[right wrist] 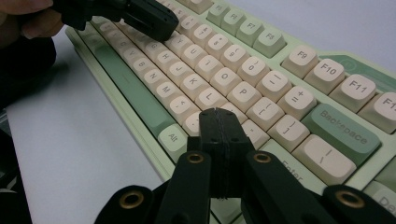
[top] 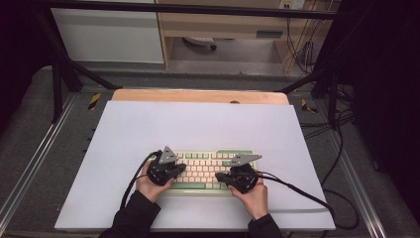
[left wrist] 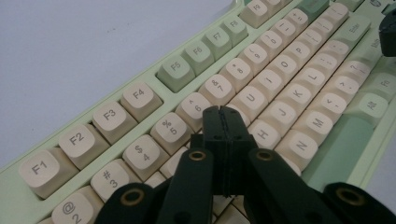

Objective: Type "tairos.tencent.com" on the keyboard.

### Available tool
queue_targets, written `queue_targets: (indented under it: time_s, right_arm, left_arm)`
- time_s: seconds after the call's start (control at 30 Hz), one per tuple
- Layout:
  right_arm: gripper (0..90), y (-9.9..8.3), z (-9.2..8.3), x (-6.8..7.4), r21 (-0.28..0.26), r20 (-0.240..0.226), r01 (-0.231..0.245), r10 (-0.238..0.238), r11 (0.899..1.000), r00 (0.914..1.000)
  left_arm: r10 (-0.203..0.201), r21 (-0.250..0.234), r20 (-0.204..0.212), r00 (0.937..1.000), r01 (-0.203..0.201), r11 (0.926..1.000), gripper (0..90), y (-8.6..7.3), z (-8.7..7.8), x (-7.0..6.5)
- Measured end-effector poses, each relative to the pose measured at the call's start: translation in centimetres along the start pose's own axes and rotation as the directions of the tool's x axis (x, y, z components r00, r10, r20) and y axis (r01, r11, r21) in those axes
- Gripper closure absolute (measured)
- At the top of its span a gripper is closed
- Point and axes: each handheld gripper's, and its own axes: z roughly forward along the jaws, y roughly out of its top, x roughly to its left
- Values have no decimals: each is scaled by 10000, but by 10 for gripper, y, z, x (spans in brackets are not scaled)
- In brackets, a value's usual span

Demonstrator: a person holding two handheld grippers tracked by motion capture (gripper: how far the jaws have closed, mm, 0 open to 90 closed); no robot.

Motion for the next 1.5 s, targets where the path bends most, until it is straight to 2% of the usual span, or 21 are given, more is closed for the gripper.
queue_targets:
  time_s: [0.37, 0.83, 1.23, 1.5]
  right_arm:
    - [900, 0, -1, 0, -27, 3, 37, -37, 10000, 10000]
    - [900, 0, -1, 0, 1, 11, 41, -41, 10000, 10000]
    - [900, 0, -2, 0, -10, 1, 42, -42, 10000, 10000]
    - [900, 0, -1, 0, 5, -11, 15, -15, 10000, 10000]
  left_arm:
    - [139, -163, 99, 9999, -137, 9998, 900, -1, -12, -4]
    - [-4, -248, 78, 10000, 6, 9997, 900, -8, -25, 1]
    - [-331, -318, -205, 9992, 324, 9990, 900, -11, -31, 14]
    - [-433, -191, -456, 9980, 425, 9989, 900, -14, -28, 20]
